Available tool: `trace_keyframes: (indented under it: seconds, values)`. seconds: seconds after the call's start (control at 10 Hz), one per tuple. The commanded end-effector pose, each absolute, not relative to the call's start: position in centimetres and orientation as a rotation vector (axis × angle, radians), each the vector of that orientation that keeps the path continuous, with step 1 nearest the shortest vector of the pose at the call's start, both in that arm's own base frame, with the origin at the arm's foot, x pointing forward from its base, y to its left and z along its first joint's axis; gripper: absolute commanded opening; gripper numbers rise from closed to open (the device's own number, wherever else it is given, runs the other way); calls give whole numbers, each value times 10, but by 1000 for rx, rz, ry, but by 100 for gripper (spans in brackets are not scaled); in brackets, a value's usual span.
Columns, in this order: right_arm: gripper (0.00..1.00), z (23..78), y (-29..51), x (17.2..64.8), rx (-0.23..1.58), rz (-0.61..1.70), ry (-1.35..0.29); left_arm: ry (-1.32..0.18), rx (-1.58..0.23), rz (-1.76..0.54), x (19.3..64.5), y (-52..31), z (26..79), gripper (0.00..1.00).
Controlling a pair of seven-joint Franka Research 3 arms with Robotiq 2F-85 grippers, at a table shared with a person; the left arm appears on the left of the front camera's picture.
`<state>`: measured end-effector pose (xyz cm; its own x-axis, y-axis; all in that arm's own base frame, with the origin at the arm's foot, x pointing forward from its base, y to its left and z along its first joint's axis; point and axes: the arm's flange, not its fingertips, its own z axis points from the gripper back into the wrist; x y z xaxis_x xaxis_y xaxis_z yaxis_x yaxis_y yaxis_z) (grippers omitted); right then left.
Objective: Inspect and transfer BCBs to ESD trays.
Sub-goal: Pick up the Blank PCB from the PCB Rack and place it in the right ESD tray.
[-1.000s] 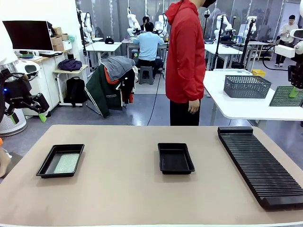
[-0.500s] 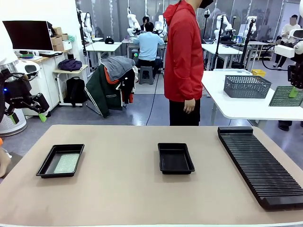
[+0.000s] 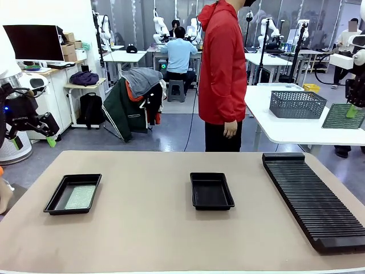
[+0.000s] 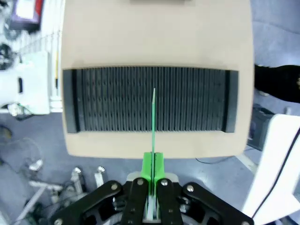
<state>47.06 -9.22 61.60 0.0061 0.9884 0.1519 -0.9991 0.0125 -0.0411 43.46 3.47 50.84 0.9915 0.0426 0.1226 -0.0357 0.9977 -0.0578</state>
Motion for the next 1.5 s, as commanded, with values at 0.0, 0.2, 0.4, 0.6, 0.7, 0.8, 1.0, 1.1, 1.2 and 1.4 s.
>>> trace_keyframes:
  seconds: [0.0,0.2,0.4,0.6,0.7,0.8,1.0,1.1,1.2,1.4]
  values:
    - [3,616,-80,481,251,1359,-193,-130,-56,41,434,35,506,100]
    - [3,603,-65,484,393,1145,-210,-130,-56,41,434,35,506,100]
    - [3,582,-40,483,500,901,-180,-130,-56,41,434,35,506,100]
    - [3,557,-12,479,586,685,-164,-130,-56,41,434,35,506,100]
    - [3,545,0,478,627,616,-169,-130,-56,41,434,35,506,100]
    - [3,532,14,475,669,558,-164,-130,-56,41,434,35,506,100]
    - [3,500,42,468,770,418,-162,-130,-56,41,434,35,506,100]
    - [3,483,55,464,795,358,-165,-130,-56,41,434,35,506,100]
    - [3,467,70,461,825,301,-164,-130,-56,41,434,35,506,100]
    - [3,436,97,460,898,221,-174,-130,-56,41,434,35,506,100]
